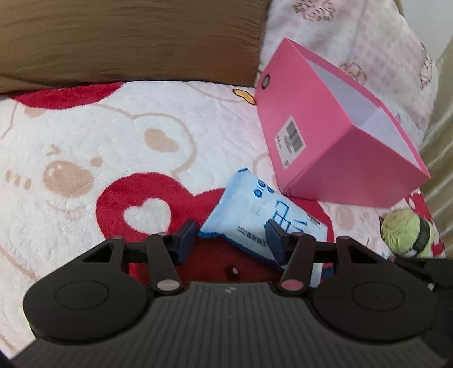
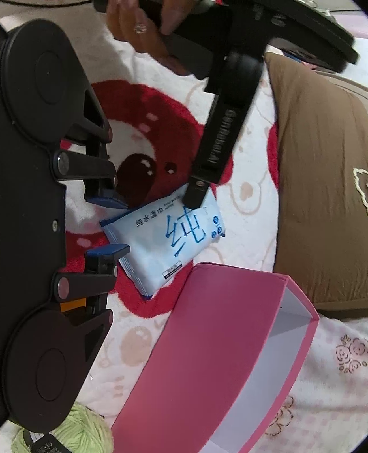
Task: Organize objects
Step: 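Close the left gripper on the wipe pack and lift it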
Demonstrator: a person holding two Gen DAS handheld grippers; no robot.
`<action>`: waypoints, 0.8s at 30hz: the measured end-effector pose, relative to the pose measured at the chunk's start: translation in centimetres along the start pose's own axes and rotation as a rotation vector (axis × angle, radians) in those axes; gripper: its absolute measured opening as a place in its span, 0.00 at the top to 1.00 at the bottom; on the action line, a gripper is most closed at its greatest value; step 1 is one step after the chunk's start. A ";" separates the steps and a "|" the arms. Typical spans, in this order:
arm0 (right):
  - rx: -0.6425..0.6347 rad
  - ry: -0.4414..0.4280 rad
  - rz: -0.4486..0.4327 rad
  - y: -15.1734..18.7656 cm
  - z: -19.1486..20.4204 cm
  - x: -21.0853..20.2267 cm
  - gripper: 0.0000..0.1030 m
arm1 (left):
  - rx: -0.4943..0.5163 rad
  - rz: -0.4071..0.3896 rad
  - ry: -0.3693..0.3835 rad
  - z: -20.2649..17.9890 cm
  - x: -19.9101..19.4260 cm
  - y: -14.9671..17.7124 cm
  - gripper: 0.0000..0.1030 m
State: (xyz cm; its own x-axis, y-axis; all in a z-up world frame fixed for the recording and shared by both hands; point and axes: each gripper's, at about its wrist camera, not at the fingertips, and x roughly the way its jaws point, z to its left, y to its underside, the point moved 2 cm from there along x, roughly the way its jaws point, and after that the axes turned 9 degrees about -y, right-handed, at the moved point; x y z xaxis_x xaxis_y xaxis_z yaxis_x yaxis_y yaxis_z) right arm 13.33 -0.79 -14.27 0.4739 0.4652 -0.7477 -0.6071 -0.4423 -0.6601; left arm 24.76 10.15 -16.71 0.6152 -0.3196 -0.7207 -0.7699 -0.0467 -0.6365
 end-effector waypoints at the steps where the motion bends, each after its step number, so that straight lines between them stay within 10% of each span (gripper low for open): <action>1: -0.007 0.002 0.014 0.0 0.0 0.3 0.69 | -0.009 -0.004 -0.004 0.1 0.1 -0.1 0.50; 24: 0.081 -0.076 0.075 0.0 -1.5 0.7 0.52 | 0.007 0.050 0.000 -1.3 -0.8 0.9 0.68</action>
State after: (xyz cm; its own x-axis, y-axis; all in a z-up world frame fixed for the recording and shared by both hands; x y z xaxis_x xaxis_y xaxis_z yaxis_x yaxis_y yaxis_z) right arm 14.61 -1.63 -14.90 0.3775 0.4907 -0.7853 -0.6900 -0.4164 -0.5920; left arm 23.33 9.13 -16.35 0.5756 -0.3216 -0.7518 -0.7987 -0.0242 -0.6012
